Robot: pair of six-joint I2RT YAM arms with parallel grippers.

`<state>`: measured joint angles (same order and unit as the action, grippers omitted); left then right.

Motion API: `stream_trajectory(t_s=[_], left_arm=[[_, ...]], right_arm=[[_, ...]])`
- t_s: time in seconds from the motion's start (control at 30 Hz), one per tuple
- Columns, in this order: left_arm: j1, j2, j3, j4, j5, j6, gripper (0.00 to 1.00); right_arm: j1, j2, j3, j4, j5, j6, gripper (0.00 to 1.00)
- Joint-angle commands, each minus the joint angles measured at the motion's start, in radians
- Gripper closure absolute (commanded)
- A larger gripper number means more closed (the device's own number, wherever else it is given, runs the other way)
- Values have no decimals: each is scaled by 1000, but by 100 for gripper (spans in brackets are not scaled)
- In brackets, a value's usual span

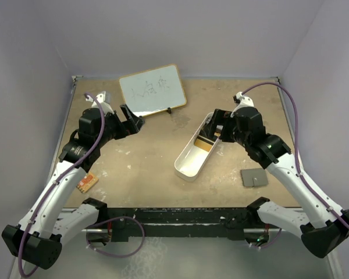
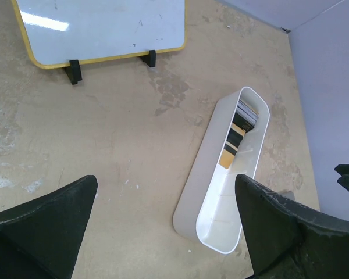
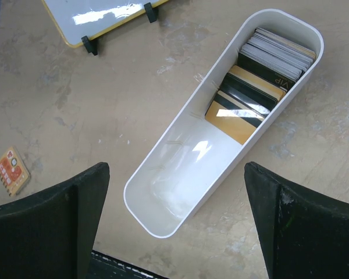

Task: Put the credit cards into the card holder
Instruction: Move the card holder to the center of the board.

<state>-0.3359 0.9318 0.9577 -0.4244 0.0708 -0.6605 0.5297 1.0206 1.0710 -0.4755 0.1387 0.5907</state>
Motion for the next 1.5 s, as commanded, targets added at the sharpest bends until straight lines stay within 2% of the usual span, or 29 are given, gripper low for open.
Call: stream_trajectory(t_s=[0.0, 0.37, 0.57, 0.73, 0.87, 0.97, 1.2, 1.47], left_arm=[[7, -8, 42, 25, -35, 7, 0], [6, 45, 20, 26, -25, 23, 0], [7, 85, -22, 19, -18, 25, 0], [7, 142, -84, 48, 7, 1, 2], [7, 204, -128, 80, 104, -8, 9], [7, 206, -163, 123, 180, -6, 11], [7, 169, -198, 133, 202, 51, 11], [7, 179, -180, 88, 181, 95, 12]], right_arm=[[-3, -24, 4, 2, 12, -6, 0], [-3, -20, -15, -34, 27, 40, 0], [-4, 46, -18, -208, 151, 184, 2], [-17, 121, -67, -286, 278, 256, 11], [-57, 151, -90, -307, 325, 316, 31], [-109, 151, -127, -298, 356, 350, 43], [-309, 162, -237, -281, 303, 389, 45], [-373, 218, -297, -278, 361, 452, 49]])
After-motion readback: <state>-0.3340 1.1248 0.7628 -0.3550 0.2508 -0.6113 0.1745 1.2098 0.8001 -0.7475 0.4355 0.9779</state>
